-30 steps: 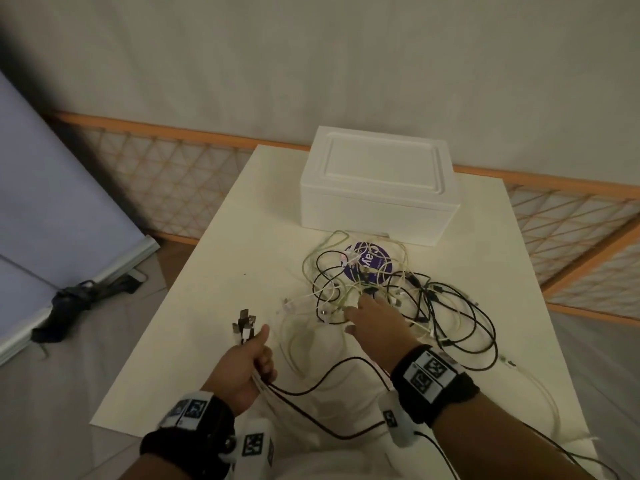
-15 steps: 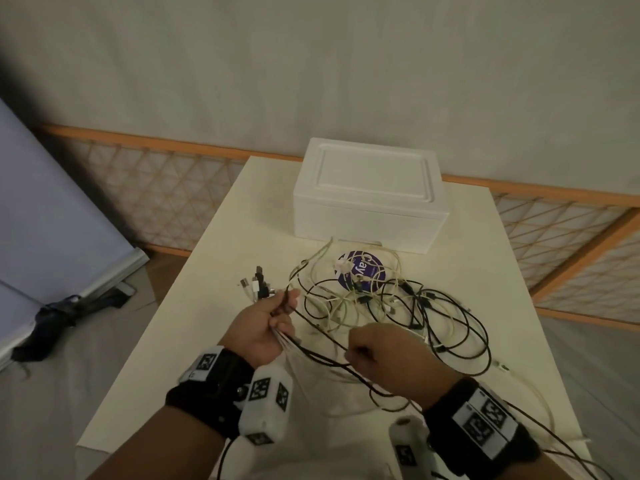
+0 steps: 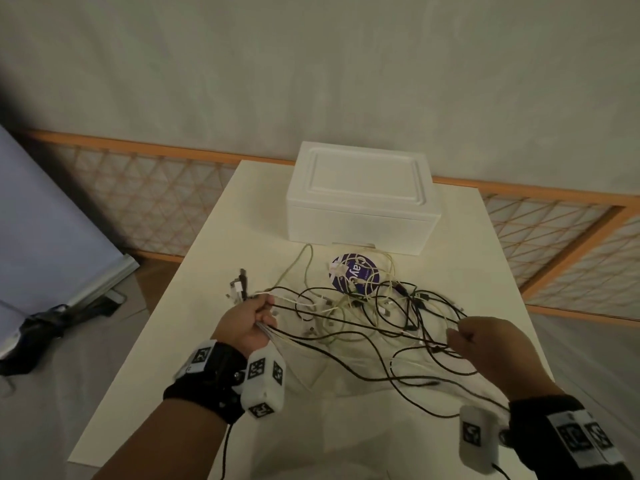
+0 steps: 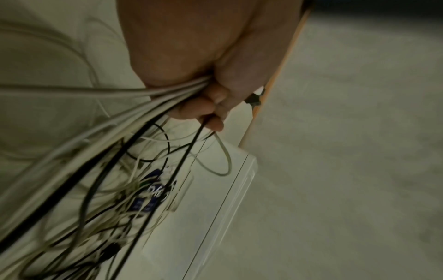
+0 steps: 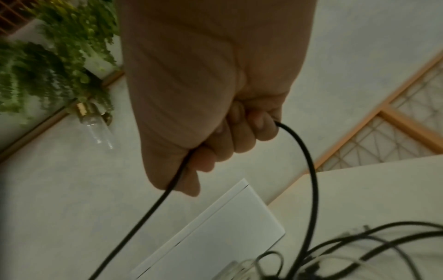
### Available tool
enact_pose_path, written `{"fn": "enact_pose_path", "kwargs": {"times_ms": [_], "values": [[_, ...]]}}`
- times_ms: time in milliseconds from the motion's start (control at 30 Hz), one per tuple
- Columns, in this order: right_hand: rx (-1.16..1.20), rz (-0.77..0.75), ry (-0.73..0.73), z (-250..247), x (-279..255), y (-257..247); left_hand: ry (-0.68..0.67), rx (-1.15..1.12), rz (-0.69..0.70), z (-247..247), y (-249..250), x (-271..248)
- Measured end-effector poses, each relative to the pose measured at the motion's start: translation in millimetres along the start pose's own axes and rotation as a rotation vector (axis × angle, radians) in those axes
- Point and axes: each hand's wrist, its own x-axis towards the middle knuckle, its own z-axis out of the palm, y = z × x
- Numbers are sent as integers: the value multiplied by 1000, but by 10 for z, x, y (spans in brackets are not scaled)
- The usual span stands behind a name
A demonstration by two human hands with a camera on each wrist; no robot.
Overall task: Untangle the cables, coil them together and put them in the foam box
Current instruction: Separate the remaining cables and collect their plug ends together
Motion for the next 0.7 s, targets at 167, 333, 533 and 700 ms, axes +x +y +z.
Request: {"fn": "enact_pose_path", "kwargs": {"times_ms": [167, 333, 533, 700], "values": [[-72, 153, -16, 73, 51, 261, 39, 29, 17, -142, 104, 38], [-226, 63, 15, 90, 186, 93, 118, 139, 31, -51, -69, -2], [190, -357, -273, 308, 196, -1191, 19, 110, -125, 208, -372, -156], [289, -410, -411, 565, 174, -1674, 12, 50, -97, 271, -426, -300]]}}
